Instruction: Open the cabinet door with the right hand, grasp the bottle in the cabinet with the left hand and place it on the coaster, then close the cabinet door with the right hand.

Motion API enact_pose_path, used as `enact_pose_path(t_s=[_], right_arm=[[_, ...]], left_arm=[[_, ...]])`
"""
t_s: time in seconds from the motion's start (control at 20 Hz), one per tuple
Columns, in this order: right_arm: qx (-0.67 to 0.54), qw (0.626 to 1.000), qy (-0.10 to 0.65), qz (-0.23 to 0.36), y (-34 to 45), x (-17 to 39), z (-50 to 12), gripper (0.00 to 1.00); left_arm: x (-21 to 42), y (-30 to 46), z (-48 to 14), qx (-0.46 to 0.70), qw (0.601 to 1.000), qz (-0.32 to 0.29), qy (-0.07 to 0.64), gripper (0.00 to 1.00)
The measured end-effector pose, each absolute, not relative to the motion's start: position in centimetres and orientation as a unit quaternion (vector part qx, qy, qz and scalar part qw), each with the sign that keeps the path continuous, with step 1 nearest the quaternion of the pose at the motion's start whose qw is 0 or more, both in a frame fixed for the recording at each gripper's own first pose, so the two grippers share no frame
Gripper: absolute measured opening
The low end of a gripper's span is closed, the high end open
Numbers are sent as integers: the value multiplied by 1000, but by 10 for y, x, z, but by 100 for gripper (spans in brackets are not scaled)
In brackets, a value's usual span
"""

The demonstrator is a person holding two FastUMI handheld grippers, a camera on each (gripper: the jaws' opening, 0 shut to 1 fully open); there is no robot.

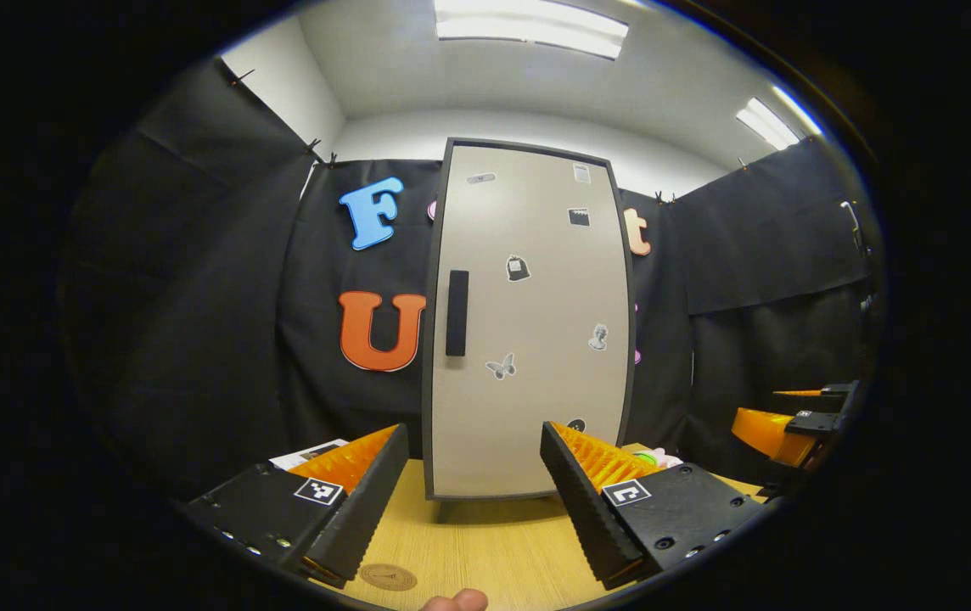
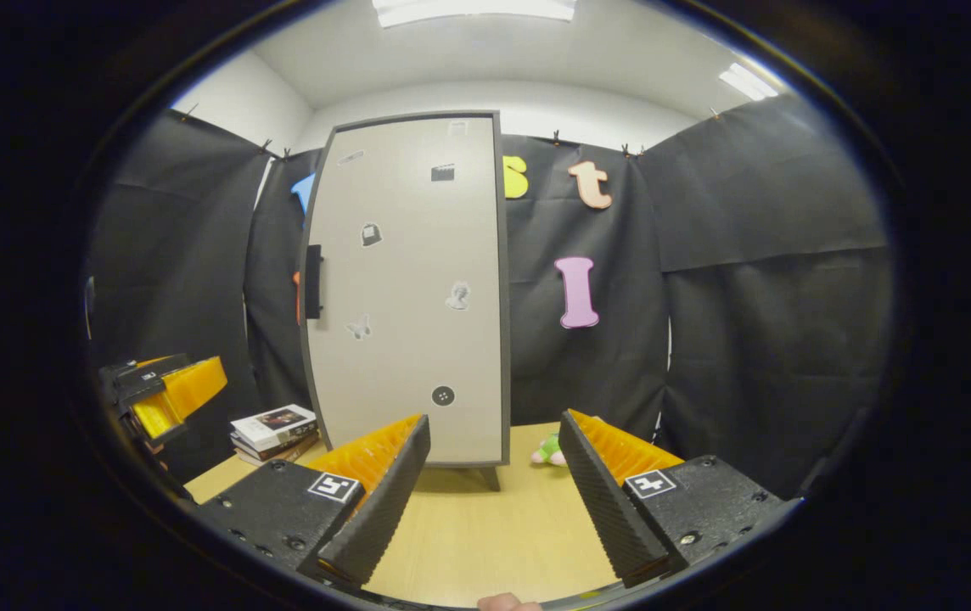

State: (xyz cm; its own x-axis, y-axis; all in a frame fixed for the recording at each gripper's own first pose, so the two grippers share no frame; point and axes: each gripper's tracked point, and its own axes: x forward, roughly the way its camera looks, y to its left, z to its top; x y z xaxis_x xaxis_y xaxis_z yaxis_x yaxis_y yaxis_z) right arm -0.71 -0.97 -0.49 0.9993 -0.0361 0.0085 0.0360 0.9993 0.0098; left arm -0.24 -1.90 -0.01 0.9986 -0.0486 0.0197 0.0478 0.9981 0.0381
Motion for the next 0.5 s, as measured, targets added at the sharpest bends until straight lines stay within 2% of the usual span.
enact_pose_path(t_s=[0.05, 0.1, 0.5], right_arm=[[5, 1000, -4, -18, -11, -7, -6, 99], [5, 1000, -4, -19, -11, -7, -5, 94], [-1, 1000, -4, -7, 1, 2, -2, 94]], left_arm=[[-2, -19, 0, 19, 999, -25, -12, 95], [-2, -20, 0, 19, 999, -26, -12, 95], [-2, -17, 0, 17, 999, -26, -11, 95]])
